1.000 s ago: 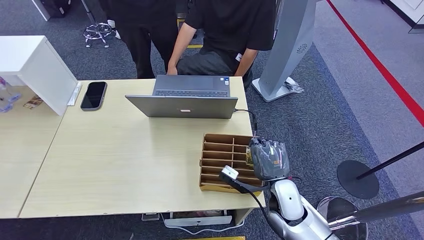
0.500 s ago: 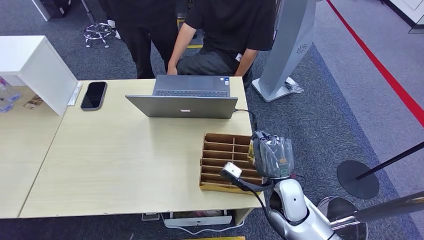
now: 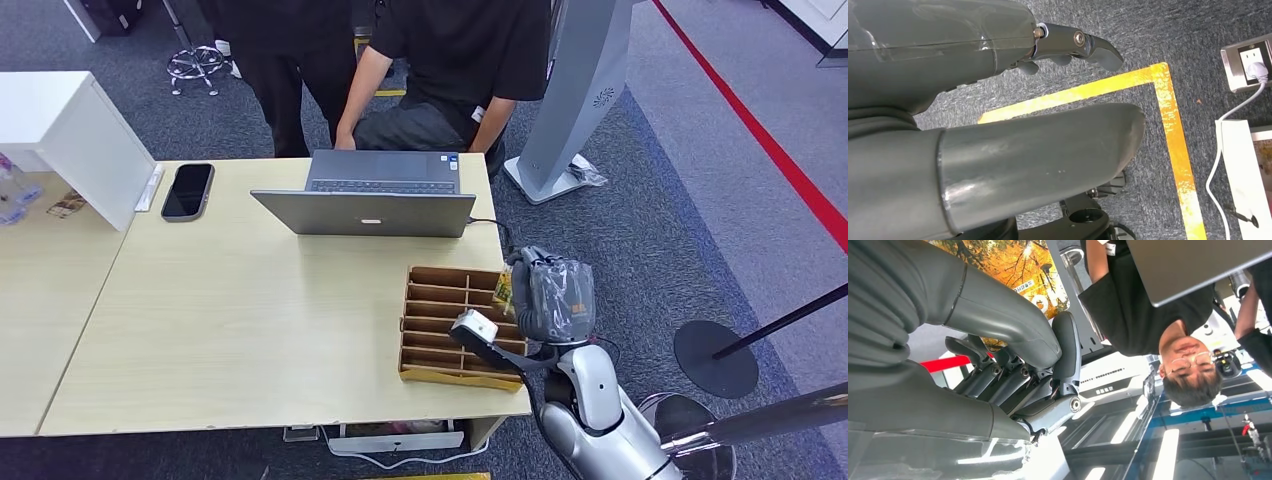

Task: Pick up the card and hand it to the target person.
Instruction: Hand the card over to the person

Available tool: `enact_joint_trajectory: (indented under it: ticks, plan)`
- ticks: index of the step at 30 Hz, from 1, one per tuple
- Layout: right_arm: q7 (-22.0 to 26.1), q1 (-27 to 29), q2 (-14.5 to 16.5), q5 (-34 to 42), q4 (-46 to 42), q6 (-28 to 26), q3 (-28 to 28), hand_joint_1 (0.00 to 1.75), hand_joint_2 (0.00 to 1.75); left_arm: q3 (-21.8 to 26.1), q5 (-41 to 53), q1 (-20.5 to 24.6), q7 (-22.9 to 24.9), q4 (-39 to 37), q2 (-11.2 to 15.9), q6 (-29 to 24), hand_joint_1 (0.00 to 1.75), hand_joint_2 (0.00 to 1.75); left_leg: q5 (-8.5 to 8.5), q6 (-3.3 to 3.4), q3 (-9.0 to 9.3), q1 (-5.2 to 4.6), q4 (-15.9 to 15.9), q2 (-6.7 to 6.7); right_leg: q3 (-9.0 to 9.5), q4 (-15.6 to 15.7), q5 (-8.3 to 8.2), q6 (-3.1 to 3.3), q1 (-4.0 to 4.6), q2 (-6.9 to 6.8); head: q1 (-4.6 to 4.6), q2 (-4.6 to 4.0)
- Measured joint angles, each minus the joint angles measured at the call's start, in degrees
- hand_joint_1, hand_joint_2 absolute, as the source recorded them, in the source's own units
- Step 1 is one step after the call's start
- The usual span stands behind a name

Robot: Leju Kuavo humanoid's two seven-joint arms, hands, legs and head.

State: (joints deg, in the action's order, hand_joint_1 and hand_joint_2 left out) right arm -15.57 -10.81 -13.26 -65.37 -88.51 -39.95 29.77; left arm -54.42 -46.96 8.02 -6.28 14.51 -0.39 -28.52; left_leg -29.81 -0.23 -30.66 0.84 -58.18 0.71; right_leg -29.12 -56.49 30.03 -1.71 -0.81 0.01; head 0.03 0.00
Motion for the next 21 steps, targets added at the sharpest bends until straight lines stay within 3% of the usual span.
enact_joint_trajectory:
  ticks: [10, 21]
  plan:
    - [-1.76, -4.32, 0.3, 2.86, -0.45, -0.02, -3.86, 1.75, 1.75, -0.08, 1.52, 0.64, 1.0, 0.0, 0.0, 0.62, 0.0, 0.0, 0.02, 0.02, 0.0, -0.01, -0.03, 0.0, 0.0, 0.0, -0.01, 0.0, -0.01, 0.01, 0.0, 0.0]
    - [-5.55, -13.41, -1.93, 5.94, 0.21, 0.01, -6.02, 1.75, 1.75, -1.38, 3.34, 1.99, 2.44, 0.0, -0.11, 1.73, 0.0, 0.0, 0.03, 0.01, -0.01, -0.01, -0.04, 0.0, -0.01, -0.01, -0.02, 0.0, -0.01, 0.01, 0.0, 0.0]
